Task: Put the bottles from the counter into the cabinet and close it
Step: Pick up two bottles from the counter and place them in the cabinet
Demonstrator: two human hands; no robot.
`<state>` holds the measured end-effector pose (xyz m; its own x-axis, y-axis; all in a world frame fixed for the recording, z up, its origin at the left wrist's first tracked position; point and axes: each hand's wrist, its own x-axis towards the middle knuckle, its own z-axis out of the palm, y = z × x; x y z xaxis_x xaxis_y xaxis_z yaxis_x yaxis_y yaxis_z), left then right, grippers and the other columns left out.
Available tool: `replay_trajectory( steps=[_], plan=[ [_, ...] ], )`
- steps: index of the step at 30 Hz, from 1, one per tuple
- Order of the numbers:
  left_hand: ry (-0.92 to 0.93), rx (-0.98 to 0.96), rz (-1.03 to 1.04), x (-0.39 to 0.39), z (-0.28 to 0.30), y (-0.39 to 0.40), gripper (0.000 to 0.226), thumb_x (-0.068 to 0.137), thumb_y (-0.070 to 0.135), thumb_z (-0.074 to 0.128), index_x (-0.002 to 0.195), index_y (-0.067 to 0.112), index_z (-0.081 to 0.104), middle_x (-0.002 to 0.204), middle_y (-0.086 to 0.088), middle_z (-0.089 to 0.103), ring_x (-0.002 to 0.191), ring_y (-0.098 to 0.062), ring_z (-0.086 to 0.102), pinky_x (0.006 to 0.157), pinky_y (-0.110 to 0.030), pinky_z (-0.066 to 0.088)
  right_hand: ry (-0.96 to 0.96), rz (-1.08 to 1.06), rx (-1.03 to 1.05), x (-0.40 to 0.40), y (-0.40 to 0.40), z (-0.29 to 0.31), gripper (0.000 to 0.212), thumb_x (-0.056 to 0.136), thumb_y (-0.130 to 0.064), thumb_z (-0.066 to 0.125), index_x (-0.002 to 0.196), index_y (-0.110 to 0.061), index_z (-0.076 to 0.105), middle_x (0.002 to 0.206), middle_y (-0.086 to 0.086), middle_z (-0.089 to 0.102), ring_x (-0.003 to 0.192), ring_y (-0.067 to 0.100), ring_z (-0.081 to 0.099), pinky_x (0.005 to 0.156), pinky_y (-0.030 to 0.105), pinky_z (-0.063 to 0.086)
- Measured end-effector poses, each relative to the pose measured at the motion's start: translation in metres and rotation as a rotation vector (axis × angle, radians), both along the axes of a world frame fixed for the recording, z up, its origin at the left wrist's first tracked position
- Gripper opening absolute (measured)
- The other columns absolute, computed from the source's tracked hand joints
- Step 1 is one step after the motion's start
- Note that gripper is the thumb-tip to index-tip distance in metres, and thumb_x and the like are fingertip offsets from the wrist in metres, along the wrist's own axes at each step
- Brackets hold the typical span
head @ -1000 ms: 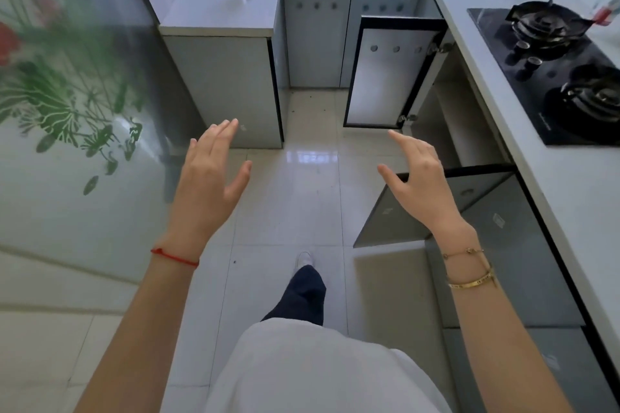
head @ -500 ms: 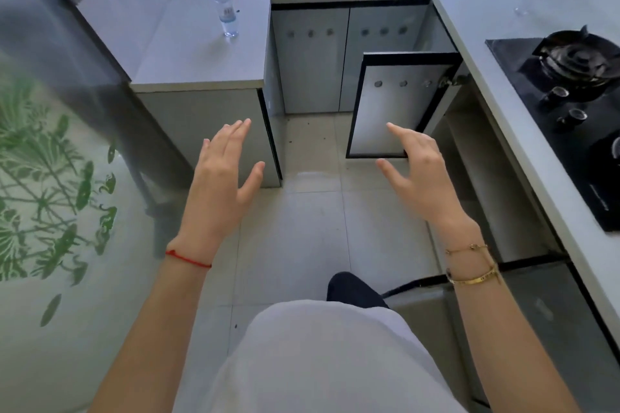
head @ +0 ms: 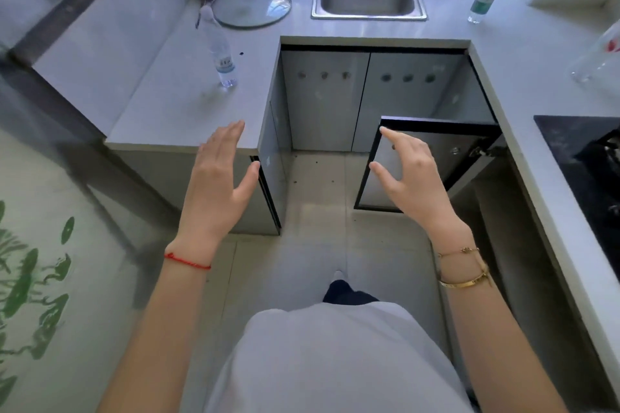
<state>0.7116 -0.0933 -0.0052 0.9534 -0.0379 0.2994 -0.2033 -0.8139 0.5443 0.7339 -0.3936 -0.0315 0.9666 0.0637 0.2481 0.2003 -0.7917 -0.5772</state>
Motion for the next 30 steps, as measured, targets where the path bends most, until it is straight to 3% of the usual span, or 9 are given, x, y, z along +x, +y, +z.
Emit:
replay_trajectory(
  steps=[6,9,11,26,30],
  plan=[
    [0.005,0.009,0.091,0.099,0.005,-0.012,0.058,0.097,0.029,0.052,0.149,0.016,0.029,0.151,-0.003,0.039,0.142,-0.019,0.031,0.119,-0.049,0.025,-0.043,0.083,-0.007,0.126,-0.014,0.015,0.056,0.092,-0.029,0.062,0.143,-0.017,0.042,0.137,0.0,0.053,0.132,0.018,0.041,0.113,0.037,0.035],
    [-0.008,0.018,0.142,0.136,0.007,-0.011,0.058,0.097,0.027,0.053,0.149,0.016,0.029,0.152,-0.004,0.037,0.143,-0.02,0.031,0.12,-0.049,0.024,-0.044,0.127,-0.014,0.177,-0.01,0.018,0.055,0.093,-0.03,0.061,0.143,-0.019,0.041,0.139,-0.001,0.052,0.133,0.017,0.04,0.109,0.043,0.04],
    [-0.016,0.025,0.174,0.159,0.007,-0.007,0.059,0.097,0.027,0.054,0.149,0.017,0.029,0.153,-0.004,0.037,0.143,-0.019,0.03,0.119,-0.05,0.026,-0.038,0.153,-0.015,0.209,-0.004,0.017,0.055,0.094,-0.03,0.06,0.144,-0.019,0.041,0.139,-0.001,0.052,0.134,0.016,0.039,0.112,0.041,0.036],
    [0.025,0.045,0.344,0.346,-0.004,0.052,0.06,0.097,0.034,0.049,0.15,0.016,0.027,0.155,-0.003,0.033,0.145,-0.02,0.027,0.12,-0.047,0.025,0.032,0.329,-0.044,0.443,0.079,0.015,0.054,0.095,-0.033,0.057,0.145,-0.026,0.037,0.142,-0.006,0.048,0.137,0.014,0.034,0.112,0.031,0.031],
    [0.019,0.03,0.398,0.379,0.002,0.068,0.061,0.097,0.032,0.051,0.15,0.018,0.026,0.155,-0.001,0.033,0.145,-0.018,0.027,0.118,-0.046,0.029,0.022,0.373,-0.03,0.487,0.104,0.02,0.053,0.095,-0.033,0.057,0.144,-0.025,0.039,0.14,-0.006,0.05,0.135,0.014,0.035,0.113,0.036,0.034]
  ],
)
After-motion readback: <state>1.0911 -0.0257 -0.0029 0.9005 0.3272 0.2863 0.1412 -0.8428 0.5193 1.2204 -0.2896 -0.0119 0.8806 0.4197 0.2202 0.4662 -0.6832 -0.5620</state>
